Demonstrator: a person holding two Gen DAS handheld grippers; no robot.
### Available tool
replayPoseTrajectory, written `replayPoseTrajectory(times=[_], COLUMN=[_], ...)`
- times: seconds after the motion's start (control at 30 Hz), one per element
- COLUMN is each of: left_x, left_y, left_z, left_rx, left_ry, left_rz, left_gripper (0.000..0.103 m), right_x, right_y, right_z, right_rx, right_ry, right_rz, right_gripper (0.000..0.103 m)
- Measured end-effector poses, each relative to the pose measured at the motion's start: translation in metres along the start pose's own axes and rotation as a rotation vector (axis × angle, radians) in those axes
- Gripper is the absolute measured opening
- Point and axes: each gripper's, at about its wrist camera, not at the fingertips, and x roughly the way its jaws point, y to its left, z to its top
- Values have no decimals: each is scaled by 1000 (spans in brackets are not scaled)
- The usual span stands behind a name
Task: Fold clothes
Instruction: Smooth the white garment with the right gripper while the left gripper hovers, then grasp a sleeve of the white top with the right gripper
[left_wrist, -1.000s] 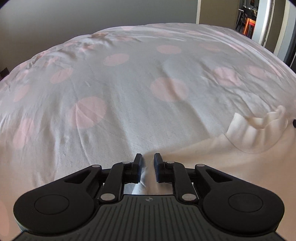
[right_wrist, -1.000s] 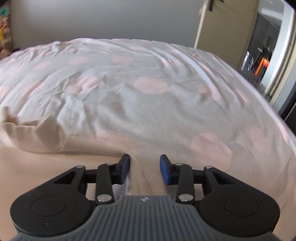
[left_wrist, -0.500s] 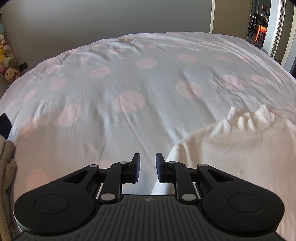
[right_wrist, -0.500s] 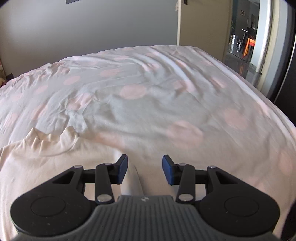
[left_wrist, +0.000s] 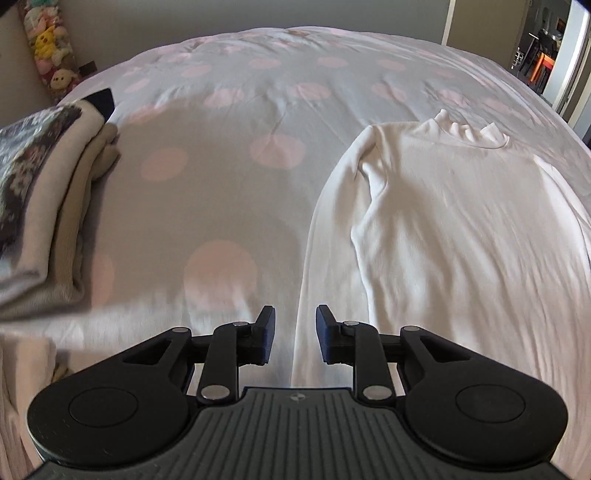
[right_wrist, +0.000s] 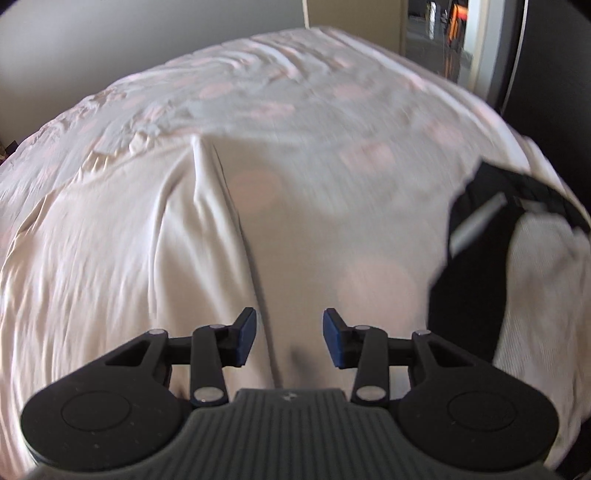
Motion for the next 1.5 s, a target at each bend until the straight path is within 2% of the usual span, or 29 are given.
replayPoseTrajectory(times=[0.2, 0.27, 0.37, 0.43, 0.47, 0.57, 0.7, 0.77, 0.9, 1.03, 1.13, 1.27, 1.37, 1.5], left_x=[-23, -24, -18, -15, -15, -15, -15, -16, -18, -18, -15, -4, 3, 7], left_y=[-1, 0, 3, 4, 4, 7, 7, 5, 1, 8, 17, 30, 32, 29], left_z=[-41, -53, -69, -75, -77, -81, -84, -85, -87, -89, -91, -91, -90, -88], left_rx=[-65, -94, -141, -152, -149, -157, -153, -142, -120, -144, -190, -272, -293, -274], left_ry=[-20, -30, -14, 3, 3, 4, 0, -8, -24, -32, -23, -2, 15, 20], left_rz=[-40, -60, -76, -76, -65, -42, -39, -38, -39, -68, -101, -157, -174, -184], left_gripper=[30, 33, 34, 34, 34, 34, 34, 34, 34, 34, 34, 34, 34, 34], right_x=[-18, -15, 0, 6, 3, -12, -41, -53, -64, -55, -35, -9, -18, -42], right_y=[-18, -26, -31, -27, -23, -12, 18, 37, 83, 125, 148, 161, 159, 150], right_z=[-50, -63, -74, -80, -80, -82, -84, -87, -90, -97, -106, -114, -110, -100], right_rx=[86, 164, 289, 320, 325, 328, 242, 206, 120, 26, -12, -34, -49, -66], right_ry=[144, 200, 260, 282, 265, 183, 48, -5, -52, -46, -3, 70, 72, 52], right_rz=[28, 71, 106, 98, 96, 91, 94, 126, 192, 210, 190, 149, 155, 157], right_gripper=[45, 49, 48, 26, 14, 7, 7, 6, 6, 6, 7, 20, 23, 33])
